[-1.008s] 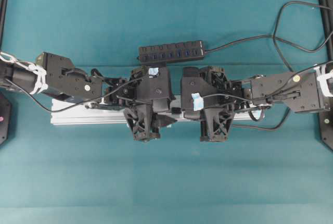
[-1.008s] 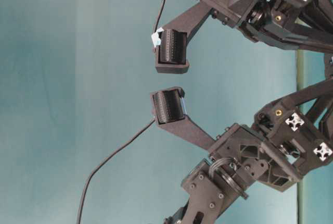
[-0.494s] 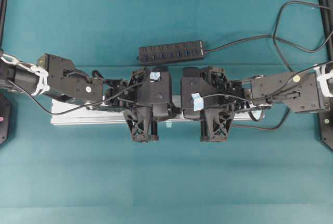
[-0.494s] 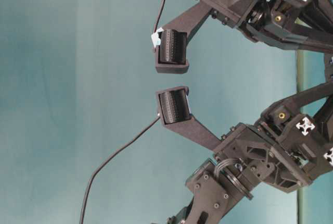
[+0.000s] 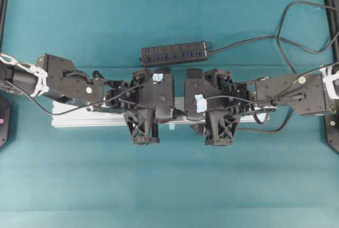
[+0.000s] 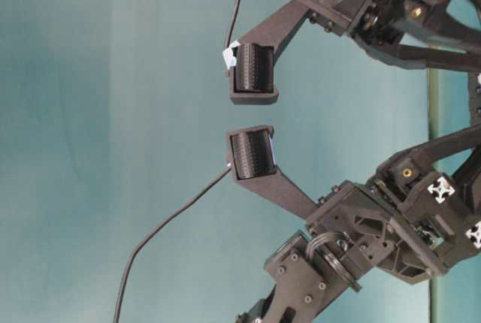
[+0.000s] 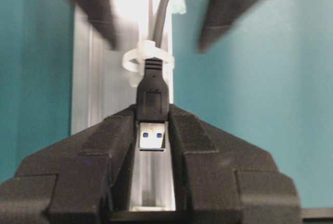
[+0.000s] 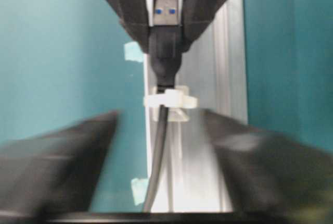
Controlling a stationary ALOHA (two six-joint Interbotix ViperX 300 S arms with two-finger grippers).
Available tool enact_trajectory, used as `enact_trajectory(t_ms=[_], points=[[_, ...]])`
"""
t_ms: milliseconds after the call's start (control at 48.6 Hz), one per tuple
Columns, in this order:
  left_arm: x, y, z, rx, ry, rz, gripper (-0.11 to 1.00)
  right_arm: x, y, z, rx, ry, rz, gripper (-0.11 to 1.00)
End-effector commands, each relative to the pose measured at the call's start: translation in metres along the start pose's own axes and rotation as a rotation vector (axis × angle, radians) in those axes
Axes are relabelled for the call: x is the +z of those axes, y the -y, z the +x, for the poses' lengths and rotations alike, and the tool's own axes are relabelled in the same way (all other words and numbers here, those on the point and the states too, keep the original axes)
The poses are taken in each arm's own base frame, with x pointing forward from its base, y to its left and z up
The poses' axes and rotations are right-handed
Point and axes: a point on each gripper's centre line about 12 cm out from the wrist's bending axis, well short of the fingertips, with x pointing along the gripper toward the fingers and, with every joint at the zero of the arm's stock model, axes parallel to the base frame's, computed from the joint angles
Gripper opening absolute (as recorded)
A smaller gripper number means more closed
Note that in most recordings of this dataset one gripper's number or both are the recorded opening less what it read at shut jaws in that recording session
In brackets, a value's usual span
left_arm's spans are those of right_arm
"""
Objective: Pass the USB cable through three rings with both arms.
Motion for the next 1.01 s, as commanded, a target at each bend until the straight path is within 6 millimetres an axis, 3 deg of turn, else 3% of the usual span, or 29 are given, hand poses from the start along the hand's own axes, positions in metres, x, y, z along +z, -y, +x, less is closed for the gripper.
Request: enact_trajectory(t_ms=[0, 82, 123, 247, 596, 864, 987], points=[[0.01, 0.001, -0.007, -0.001, 0.032, 0.004, 0.21, 0.009, -0.001, -0.008, 0.002, 0.035, 0.003, 0.6], [0.012, 0.001, -0.011, -0.001, 0.031, 0.002, 0.21, 0.011, -0.001, -0.011, 0.001, 0.043, -0.002, 0.82], [0.014, 0.001, -0.014, -0.001, 0.029, 0.002, 0.21, 0.013, -0.001, -0.013, 0.002, 0.054, 0.0, 0.84], [0.024, 0.0, -0.03, 0.0, 0.022, 0.003, 0.21, 0.021, 0.0, -0.021, 0.0, 0.087, -0.001, 0.79], [0.036, -0.002, -0.065, 0.003, 0.012, 0.0, 0.21, 0.047, 0.002, -0.03, -0.002, 0.179, 0.005, 0.78], [0.038, -0.002, -0.069, 0.004, 0.018, 0.0, 0.21, 0.061, 0.006, -0.026, -0.007, 0.219, 0.014, 0.76], [0.038, -0.002, -0.069, 0.004, 0.018, 0.0, 0.21, 0.058, 0.006, -0.021, -0.007, 0.2, 0.016, 0.66]])
